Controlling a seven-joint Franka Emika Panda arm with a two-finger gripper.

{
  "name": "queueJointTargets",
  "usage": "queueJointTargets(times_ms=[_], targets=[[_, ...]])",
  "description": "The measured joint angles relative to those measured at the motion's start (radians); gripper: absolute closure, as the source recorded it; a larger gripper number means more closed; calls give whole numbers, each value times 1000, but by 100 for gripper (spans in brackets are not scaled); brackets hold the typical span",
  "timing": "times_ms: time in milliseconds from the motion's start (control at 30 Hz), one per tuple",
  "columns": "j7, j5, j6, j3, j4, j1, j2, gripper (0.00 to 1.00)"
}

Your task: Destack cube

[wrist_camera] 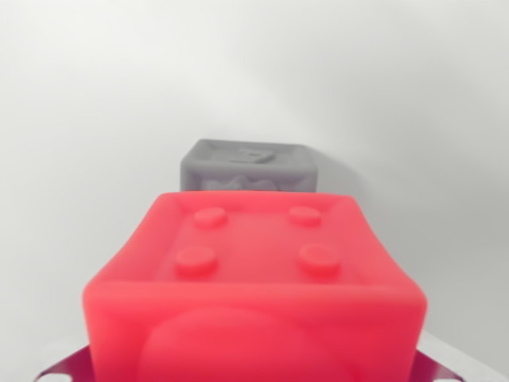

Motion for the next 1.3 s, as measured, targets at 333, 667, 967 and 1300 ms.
queueJointTargets(times_ms=[333, 667, 967, 1300], targets=[[0, 0, -51, 0, -1, 0, -56, 100], [25, 0, -36, 1, -48, 21, -77, 100], [55, 0, -15, 1, -92, 41, -102, 100], [91, 0, 7, 1, -139, 64, -126, 100]])
